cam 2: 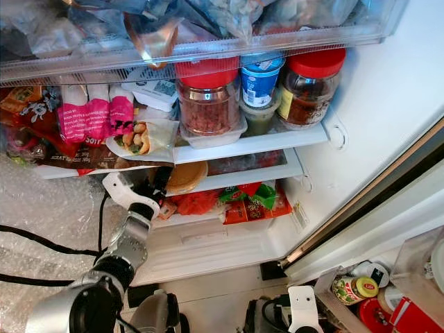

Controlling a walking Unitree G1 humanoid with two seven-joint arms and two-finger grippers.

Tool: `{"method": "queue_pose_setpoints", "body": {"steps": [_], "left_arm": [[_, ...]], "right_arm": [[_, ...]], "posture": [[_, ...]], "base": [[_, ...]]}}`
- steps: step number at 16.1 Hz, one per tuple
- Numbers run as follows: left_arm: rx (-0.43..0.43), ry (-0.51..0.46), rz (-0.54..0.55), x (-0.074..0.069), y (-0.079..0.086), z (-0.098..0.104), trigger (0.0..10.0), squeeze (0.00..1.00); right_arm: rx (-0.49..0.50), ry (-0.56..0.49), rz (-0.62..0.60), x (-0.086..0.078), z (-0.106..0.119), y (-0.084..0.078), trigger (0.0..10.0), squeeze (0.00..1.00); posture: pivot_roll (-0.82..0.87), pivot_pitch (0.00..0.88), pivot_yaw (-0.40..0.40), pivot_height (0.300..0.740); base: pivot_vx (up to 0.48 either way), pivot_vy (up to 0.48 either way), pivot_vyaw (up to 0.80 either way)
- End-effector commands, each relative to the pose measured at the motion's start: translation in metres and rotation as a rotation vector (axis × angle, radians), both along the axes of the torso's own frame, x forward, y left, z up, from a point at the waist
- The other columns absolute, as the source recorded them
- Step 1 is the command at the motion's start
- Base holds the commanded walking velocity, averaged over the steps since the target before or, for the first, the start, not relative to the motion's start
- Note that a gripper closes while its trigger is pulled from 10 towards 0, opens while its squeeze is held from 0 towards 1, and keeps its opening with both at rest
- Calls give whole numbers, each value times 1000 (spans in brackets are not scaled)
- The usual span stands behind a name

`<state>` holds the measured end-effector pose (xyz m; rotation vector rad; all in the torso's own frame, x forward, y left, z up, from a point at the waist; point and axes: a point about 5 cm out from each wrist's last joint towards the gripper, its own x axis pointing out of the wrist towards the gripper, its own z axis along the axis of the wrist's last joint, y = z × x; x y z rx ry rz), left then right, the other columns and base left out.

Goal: Restocking fridge

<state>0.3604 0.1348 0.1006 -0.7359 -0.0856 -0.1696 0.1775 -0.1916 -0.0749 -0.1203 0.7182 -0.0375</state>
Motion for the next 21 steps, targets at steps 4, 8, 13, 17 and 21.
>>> {"method": "queue_pose_setpoints", "body": {"steps": [4, 8, 13, 17, 21], "left_arm": [[112, -40, -101, -13, -8, -10, 10000, 0], [159, -87, -140, -21, -10, -9, 10000, 0], [121, -56, -60, -20, 0, -6, 10000, 0], [-33, 49, 126, -16, 25, -11, 10000, 0], [46, -11, -41, -22, 4, -8, 10000, 0]], "right_arm": [[32, 283, 1, -63, -32, 12, 10000, 0], [30, 282, -1, -62, -31, 11, 10000, 0], [30, 285, 0, -62, -31, 10, 10000, 0], [28, 287, 0, -61, -31, 9, 10000, 0], [25, 288, 1, -61, -31, 7, 10000, 0]], "posture": [[-147, 218, 32, 647], [-140, 214, 30, 647], [-135, 212, 29, 647], [-137, 212, 27, 647], [-134, 210, 25, 647]], "base": [[0, 0, 0], [0, 0, 0], [0, 0, 0], [0, 0, 0], [0, 0, 0]]}}
